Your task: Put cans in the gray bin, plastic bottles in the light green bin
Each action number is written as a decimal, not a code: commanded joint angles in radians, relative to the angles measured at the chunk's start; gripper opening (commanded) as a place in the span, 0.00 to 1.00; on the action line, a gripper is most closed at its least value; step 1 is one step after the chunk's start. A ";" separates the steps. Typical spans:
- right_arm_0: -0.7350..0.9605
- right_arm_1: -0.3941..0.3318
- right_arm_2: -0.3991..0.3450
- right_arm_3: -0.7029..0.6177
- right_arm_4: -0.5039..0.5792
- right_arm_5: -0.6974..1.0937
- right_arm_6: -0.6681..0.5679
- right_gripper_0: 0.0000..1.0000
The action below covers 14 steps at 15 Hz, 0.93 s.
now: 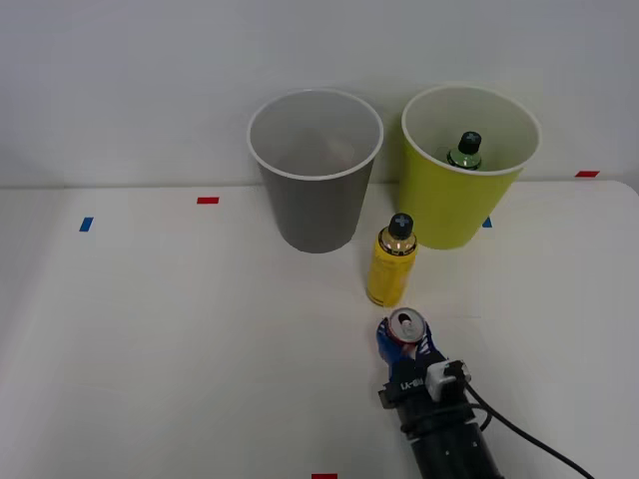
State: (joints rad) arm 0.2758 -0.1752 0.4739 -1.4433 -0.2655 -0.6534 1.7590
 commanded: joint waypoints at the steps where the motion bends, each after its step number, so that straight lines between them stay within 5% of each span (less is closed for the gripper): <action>1: 0.008 0.000 0.000 -0.003 -0.001 -0.002 0.000 0.00; 5: 0.066 -0.049 0.020 -0.100 -0.012 -0.019 -0.013 0.00; 11: 0.157 -0.221 0.100 -0.606 -0.213 0.195 -0.024 0.00; 14: 0.098 -0.227 0.080 -0.758 -0.340 0.293 -0.018 0.00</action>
State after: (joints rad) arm 0.4096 -0.3955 0.5627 -2.1463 -0.5492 -0.4004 1.7393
